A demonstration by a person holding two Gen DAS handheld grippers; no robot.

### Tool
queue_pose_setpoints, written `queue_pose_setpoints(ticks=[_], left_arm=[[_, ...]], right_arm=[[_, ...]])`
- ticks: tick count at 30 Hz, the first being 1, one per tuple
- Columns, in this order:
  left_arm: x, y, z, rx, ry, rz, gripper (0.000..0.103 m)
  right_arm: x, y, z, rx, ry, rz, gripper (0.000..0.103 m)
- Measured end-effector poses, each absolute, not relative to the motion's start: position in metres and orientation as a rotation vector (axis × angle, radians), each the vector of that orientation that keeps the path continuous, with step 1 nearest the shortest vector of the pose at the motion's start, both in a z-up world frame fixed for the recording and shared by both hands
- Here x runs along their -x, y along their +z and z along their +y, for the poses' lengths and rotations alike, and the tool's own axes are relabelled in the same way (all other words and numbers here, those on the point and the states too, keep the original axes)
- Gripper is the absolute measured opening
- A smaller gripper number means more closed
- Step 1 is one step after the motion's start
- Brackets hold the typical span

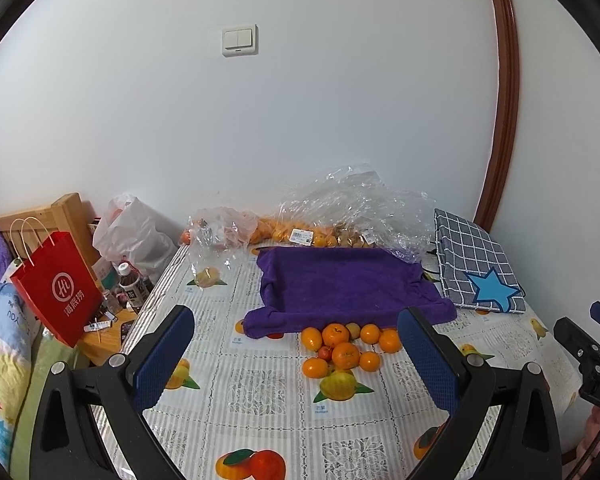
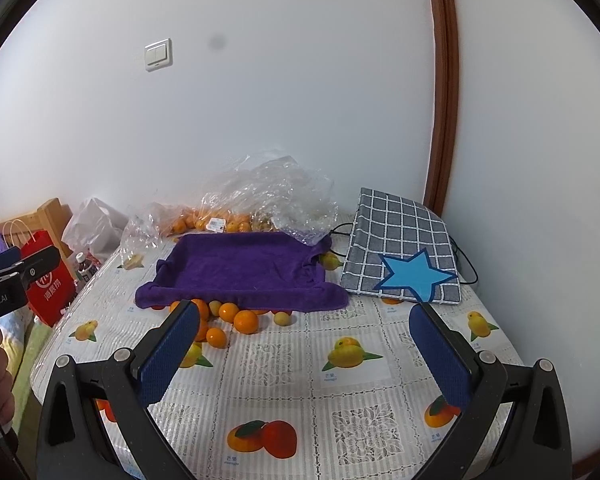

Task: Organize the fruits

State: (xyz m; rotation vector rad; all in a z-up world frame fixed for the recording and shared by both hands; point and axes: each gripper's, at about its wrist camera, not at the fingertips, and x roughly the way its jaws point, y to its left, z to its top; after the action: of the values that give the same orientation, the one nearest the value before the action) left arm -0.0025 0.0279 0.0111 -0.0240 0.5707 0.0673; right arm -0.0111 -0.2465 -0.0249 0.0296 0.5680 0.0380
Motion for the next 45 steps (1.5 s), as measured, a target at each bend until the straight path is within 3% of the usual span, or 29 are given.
queue_pose_setpoints(ticks=[27,45], left_arm=[[-0.007,-0.001,0.019,0.025,0.049,0.573,0.103],[-0.044,-0.058,0.058,0.122,0.035,0.687,0.103]], right_arm=[[0.000,-0.036,-0.258,-0.047,-0.017,0.606,0.103],[-0.041,-0.082,-0.235,-0.045,0.115,0.626,0.103]])
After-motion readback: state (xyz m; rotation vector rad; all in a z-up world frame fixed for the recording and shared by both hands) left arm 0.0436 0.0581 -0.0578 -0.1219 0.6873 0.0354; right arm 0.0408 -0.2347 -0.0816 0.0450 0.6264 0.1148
